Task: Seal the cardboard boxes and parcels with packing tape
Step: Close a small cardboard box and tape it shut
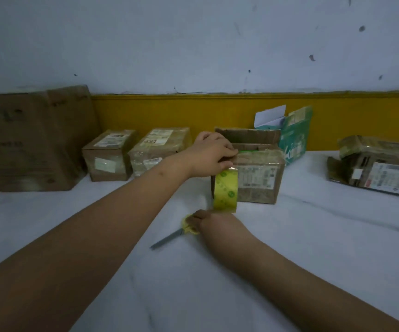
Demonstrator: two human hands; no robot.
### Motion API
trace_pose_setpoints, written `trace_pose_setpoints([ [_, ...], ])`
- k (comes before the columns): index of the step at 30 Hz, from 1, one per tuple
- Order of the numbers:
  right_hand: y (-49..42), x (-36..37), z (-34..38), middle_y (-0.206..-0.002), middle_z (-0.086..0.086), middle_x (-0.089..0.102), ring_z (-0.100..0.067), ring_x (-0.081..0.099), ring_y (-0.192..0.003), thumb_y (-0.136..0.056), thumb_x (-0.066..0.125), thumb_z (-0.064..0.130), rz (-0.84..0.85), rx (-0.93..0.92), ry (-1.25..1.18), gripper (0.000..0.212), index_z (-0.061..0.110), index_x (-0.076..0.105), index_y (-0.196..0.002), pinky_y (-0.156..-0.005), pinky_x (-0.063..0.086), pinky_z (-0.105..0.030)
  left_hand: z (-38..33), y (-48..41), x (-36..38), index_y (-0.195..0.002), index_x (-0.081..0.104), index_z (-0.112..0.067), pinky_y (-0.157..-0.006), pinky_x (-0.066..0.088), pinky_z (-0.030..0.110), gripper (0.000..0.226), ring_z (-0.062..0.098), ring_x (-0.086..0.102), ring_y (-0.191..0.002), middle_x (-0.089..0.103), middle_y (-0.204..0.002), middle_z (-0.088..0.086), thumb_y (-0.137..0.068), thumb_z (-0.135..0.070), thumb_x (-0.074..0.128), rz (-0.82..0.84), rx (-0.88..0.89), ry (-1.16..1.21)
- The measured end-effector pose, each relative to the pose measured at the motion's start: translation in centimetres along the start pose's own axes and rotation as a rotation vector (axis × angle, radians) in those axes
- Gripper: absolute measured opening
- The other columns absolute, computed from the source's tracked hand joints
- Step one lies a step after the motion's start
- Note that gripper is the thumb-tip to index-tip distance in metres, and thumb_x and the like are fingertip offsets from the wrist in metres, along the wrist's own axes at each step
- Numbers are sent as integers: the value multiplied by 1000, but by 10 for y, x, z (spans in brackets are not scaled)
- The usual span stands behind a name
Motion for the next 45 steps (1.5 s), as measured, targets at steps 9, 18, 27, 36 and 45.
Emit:
trace_pose_setpoints([
  [9, 48, -40, -42, -97, 0, 65, -20, 62, -86, -93, 58, 36, 172, 73, -103, 21, 19, 65, -102, -72, 49, -33, 5, 9, -11, -118, 61, -34, -97, 30, 38, 44, 25, 36, -118, 43, -120, 0, -81, -55, 71, -327, -371, 69],
  [18, 55, -127, -135, -83, 15, 65, 0, 57, -66, -86, 74, 32, -570, 428, -500, 18, 26, 70, -103, -55, 38, -8, 9, 43, 27, -118, 41, -14, -93, 40, 34, 80, 26, 43, -123, 44, -128, 8, -64, -49, 88, -632, -945, 851],
  [27, -69, -80, -155, -87, 6, 64, -13, 57, -80, -92, 65, 36, -476, 396, -500, 13, 25, 67, -97, -66, 47, -35, -51, 34, 67, -120, 35, -12, -84, 53, 41, 49, 31, 60, -103, 56, -116, 12, -88, -30, 67, -413, -1083, 1559],
  [36, -76, -67, -161, -72, 9, 57, -14, 53, -66, -94, 57, 35, -474, 415, -285, 12, 28, 62, -85, -52, 37, -30, -85, 31, 56, -126, 54, -9, -52, 50, 25, 26, 27, 68, -57, 70, -84, 16, -106, -19, 41, -187, -943, 2057],
  [45, -35, -144, -158, -84, 8, 61, -18, 58, -82, -94, 42, 49, -101, 227, -210, 25, 34, 62, -90, -72, 47, -36, -79, 34, 59, -125, 47, -11, -55, 51, 29, 26, 29, 67, -50, 74, -96, 13, -100, -12, 53, -297, -857, 2073],
])
Point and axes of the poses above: each hand's wrist, its own y-axis away from the middle knuckle, its own x-axis out of the palm, z = x × y, the point moved 5 cm from there along -y, towards the middle knuckle
